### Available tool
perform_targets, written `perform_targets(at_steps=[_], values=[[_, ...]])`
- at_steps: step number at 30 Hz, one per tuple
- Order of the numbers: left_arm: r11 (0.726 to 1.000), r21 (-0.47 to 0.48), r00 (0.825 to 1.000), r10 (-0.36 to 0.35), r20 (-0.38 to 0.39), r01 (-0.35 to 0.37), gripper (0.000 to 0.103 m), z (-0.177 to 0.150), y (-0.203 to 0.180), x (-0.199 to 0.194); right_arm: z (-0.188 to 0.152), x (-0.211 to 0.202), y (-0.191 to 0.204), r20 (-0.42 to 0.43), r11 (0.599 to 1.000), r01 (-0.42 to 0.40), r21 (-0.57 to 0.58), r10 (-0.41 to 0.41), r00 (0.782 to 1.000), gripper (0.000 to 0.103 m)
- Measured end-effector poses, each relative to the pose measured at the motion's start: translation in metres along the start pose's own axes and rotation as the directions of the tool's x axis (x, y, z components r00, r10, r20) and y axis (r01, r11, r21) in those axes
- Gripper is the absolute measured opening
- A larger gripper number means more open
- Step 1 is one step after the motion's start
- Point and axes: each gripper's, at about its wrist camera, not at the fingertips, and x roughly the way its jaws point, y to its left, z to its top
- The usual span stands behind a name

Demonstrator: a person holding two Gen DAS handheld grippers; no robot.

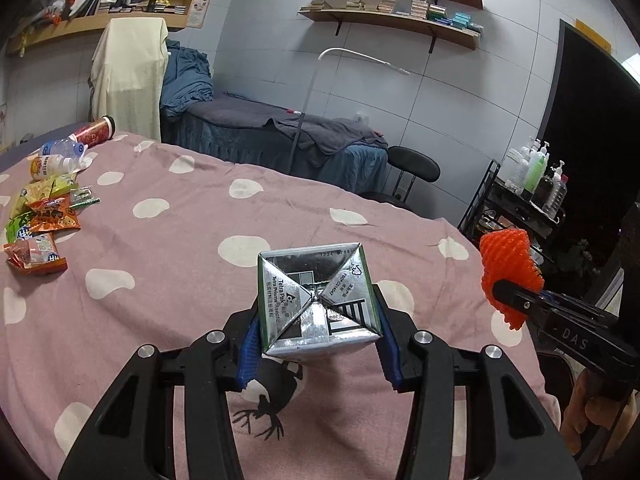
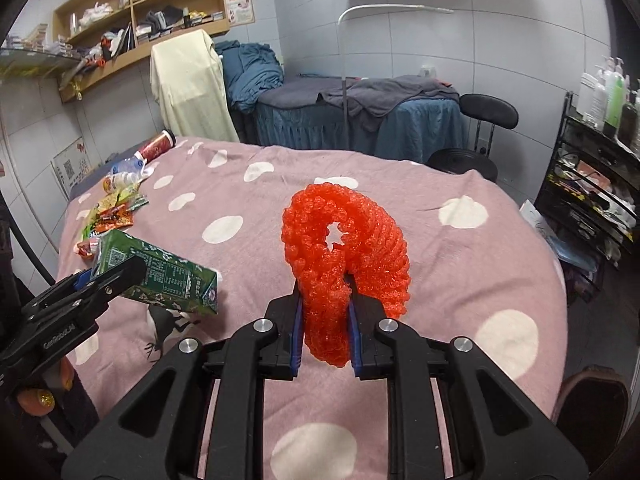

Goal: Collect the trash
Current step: 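Carry the milk carton and orange foam net toward the black bin, then lower the orange foam net into the bin and open the right tool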

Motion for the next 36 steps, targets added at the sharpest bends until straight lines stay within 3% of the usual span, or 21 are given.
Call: perform_targets(at_steps=[9,19,27,36], values=[[0.996,0.046,0.996,-0.083,0.030,0.082,0.047,-0.008,-0.036,-0.030,-0.030,-0.063,-0.028,0.057,0.997,0.041,0.071,-0.045,0.997,0.019],[0.971,0.090,0.974,-0.226,0.026,0.223,0.047,-0.021,-0.085,-0.054,-0.068,-0.121,-0.063,0.097,0.980,0.098,0.175,-0.116,0.988,0.019],[0.926,0.145,0.937,-0.350,-0.015,0.348,0.047,-0.032,-0.131,-0.059,-0.110,-0.160,-0.108,0.077,0.934,0.195,0.299,-0.228,0.971,0.019],[0.861,0.182,0.879,-0.460,-0.123,0.475,0.047,-0.052,-0.185,-0.044,-0.170,-0.188,-0.176,-0.040,0.822,0.363,0.438,-0.386,0.922,0.019]])
